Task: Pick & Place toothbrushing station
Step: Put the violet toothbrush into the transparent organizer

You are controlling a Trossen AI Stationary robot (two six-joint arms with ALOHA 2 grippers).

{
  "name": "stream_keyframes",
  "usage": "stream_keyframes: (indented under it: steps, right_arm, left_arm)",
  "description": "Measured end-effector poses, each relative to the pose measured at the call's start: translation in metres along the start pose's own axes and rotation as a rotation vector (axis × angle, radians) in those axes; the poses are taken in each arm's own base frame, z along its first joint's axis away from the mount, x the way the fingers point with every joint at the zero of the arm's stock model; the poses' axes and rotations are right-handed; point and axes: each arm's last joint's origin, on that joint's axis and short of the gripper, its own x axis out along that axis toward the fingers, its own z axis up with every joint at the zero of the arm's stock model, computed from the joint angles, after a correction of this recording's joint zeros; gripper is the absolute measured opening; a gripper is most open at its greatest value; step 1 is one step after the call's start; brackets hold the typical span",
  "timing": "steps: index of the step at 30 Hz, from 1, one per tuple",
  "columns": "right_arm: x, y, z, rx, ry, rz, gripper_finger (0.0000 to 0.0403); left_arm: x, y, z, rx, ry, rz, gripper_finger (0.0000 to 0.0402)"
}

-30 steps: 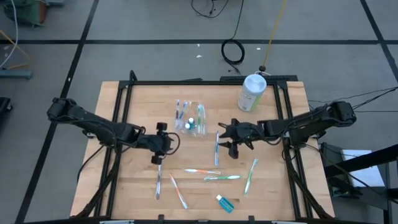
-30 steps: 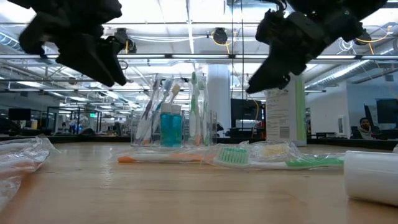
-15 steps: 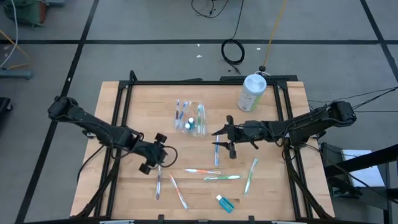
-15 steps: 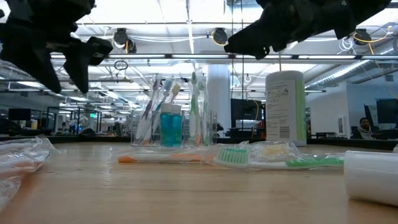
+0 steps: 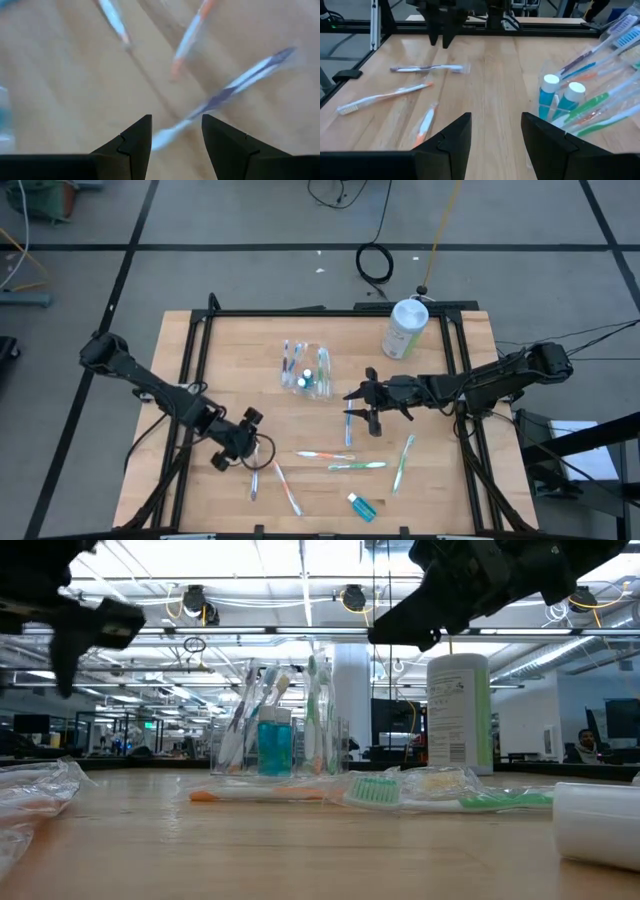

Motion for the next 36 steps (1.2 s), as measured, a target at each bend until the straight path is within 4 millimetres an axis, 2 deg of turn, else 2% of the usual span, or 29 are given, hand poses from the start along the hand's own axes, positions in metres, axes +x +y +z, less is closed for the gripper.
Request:
stream_keyframes:
  steps: [3, 10, 14, 22, 29, 36]
  right_arm:
    - [0.000, 0.000, 0.000, 0.000, -0.004, 0.000, 0.0164]
    - [0.000, 0.000, 0.001, 0.001, -0.015, 0.000, 0.0164]
    - [0.000, 0.000, 0.002, 0.002, -0.018, 0.000, 0.0164]
    - [0.000, -0.001, 0.002, -0.022, -0.021, -0.003, 0.0164]
    - [0.000, 0.000, 0.008, -0.226, -0.087, -0.010, 0.0162]
    - [-0.002, 0.000, 0.020, -0.493, -0.207, -0.050, 0.0164]
  left_arm:
    - [0.003, -0.005, -0.003, -0.260, 0.001, -0.039, 0.0179]
    - [0.012, -0.001, -0.017, -0.936, -0.030, 0.167, 0.0179]
    - [0.015, -0.002, -0.022, -1.222, -0.035, 0.164, 0.0179]
    - [0.018, -0.011, -0.029, -1.386, 0.003, 0.137, 0.0179]
    - [0.035, -0.016, -0.033, -1.468, 0.039, 0.203, 0.0179]
    - [0.053, -0.017, -0.024, -1.474, 0.003, 0.147, 0.0179]
